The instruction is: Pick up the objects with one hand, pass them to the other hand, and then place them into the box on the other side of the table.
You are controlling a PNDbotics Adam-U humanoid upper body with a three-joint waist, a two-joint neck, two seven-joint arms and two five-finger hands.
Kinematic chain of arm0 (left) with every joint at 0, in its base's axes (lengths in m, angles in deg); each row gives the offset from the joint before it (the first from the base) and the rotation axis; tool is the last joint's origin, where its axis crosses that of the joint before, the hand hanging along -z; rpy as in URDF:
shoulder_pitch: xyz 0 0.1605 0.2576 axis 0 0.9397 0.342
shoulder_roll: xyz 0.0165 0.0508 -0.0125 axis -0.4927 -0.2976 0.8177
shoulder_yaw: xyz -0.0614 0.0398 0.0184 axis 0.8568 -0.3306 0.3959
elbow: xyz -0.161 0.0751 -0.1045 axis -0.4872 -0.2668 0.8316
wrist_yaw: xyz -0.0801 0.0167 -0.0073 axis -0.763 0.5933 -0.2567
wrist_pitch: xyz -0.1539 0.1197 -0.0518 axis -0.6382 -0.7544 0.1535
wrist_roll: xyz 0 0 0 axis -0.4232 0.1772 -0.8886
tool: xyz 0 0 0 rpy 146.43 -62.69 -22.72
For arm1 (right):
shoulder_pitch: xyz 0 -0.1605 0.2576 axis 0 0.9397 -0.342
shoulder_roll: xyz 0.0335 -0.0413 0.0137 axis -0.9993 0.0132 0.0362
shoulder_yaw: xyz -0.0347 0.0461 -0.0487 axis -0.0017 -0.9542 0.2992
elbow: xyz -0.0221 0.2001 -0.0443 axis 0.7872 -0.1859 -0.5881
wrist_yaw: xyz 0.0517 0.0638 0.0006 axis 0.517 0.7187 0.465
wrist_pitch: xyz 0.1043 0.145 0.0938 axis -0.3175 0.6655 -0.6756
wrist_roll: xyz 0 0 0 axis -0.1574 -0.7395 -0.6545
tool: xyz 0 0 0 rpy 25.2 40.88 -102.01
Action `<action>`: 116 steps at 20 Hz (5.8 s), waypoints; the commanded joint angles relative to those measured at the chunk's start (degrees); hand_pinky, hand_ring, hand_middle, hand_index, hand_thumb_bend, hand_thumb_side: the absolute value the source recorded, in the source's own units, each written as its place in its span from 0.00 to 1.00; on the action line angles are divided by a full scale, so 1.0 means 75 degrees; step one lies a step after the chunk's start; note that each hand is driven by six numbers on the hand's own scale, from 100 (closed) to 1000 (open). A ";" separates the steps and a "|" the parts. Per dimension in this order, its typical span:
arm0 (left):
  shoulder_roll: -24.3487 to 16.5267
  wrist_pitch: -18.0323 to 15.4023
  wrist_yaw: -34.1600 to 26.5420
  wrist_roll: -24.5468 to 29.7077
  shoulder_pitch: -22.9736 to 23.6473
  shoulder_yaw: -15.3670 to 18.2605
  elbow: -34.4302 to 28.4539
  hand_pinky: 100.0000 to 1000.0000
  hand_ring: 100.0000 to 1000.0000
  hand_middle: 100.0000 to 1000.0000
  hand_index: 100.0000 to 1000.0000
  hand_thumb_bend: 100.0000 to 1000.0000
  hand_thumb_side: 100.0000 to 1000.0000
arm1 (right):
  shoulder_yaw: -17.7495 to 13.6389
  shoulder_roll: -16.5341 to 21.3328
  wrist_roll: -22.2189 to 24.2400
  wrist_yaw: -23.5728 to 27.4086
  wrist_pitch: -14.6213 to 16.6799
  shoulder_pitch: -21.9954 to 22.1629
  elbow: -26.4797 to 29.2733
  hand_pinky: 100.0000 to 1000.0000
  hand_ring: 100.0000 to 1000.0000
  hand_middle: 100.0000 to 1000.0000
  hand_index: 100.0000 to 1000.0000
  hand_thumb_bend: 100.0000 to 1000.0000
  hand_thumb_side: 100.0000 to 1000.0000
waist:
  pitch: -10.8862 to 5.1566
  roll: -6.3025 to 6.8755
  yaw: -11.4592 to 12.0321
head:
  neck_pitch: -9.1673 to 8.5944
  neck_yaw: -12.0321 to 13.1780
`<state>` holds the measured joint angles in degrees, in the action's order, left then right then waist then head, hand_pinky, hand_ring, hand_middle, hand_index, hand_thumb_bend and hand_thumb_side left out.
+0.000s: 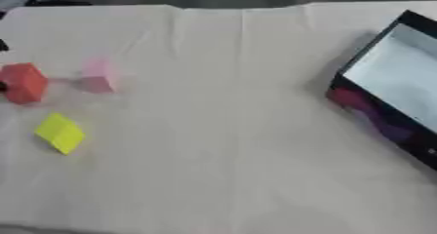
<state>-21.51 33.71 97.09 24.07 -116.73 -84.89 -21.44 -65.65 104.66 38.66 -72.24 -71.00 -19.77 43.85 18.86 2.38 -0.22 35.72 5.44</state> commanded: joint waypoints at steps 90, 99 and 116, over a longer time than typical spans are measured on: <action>0.2581 0.2062 -0.2440 -0.2637 0.1630 -0.1088 -0.5302 0.68 0.54 0.47 0.59 0.23 0.00 | 0.1870 0.0213 0.1276 -0.1442 -0.0252 -0.3636 -0.0628 0.91 1.00 0.96 0.99 0.00 0.50 | -0.1026 -0.0272 0.0736 | 0.0495 -0.0838; 0.3897 0.1867 -0.3296 -0.3504 0.2540 -0.1016 -0.6151 0.62 0.46 0.46 0.59 0.15 0.00 | 0.3268 -0.1110 0.2161 -0.2556 -0.0410 -0.5027 -0.1299 0.91 1.00 0.95 0.97 0.00 0.15 | -0.1180 -0.0304 0.0910 | 0.0728 -0.1185; 0.4753 0.1280 -0.3160 -0.5135 0.2816 -0.1831 -0.6338 0.57 0.43 0.44 0.58 0.11 0.00 | 0.4022 -0.2329 0.3168 -0.4881 0.0409 -0.5528 -0.2145 0.90 1.00 0.94 0.96 0.00 0.10 | -0.1123 -0.0321 0.1152 | 0.0716 -0.1392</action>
<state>13.92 43.69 72.46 -13.60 -95.01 -98.37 -67.31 -35.62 87.55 61.81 -107.56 -68.39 -59.78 27.54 11.89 0.49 8.36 41.20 -4.74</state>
